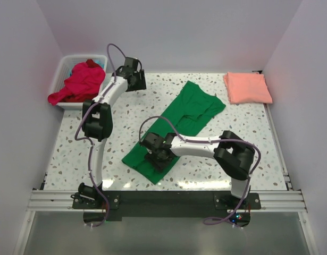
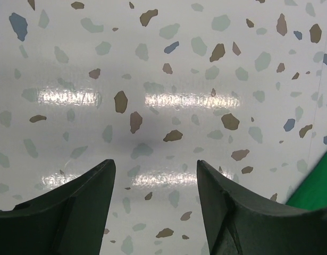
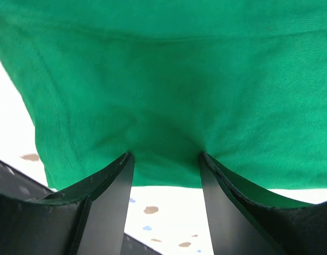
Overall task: Fold and stack the t-shirts
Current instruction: Fold the tshirt
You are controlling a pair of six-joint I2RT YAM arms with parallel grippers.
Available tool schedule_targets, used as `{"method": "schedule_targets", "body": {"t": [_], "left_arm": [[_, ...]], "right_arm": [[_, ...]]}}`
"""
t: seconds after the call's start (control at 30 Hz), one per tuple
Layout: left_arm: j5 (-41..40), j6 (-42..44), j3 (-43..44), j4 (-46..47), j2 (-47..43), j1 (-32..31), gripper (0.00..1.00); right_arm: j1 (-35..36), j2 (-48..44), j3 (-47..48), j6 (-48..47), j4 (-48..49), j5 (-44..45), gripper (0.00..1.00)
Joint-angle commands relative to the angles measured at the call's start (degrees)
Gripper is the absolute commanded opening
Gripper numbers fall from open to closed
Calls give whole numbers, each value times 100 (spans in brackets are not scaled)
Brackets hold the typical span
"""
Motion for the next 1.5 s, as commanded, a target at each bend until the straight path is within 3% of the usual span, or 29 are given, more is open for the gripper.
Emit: {"method": "schedule_targets", "body": {"t": [0.0, 0.33, 0.63, 0.87, 1.2, 1.47], "left_arm": [[483, 142, -45, 263, -281, 22, 68], [1300, 749, 359, 589, -9, -856, 70], [2249, -287, 482, 1397, 360, -1560, 71], [2567, -604, 1265, 1494, 949, -1736, 77], [1944, -350, 1036, 1240, 1248, -2122, 79], [757, -446, 1054, 1161, 1415, -2184, 79]], "right_arm": [[137, -404, -498, 227, -706, -196, 56], [182, -1178, -850, 376, -1145, -371, 55], [182, -1538, -1026, 683, -1102, -354, 53], [190, -1670, -1140, 877, -899, -222, 54], [182, -1793, -1289, 912, -768, -38, 54], [182, -1925, -1395, 921, -811, 42, 54]]}}
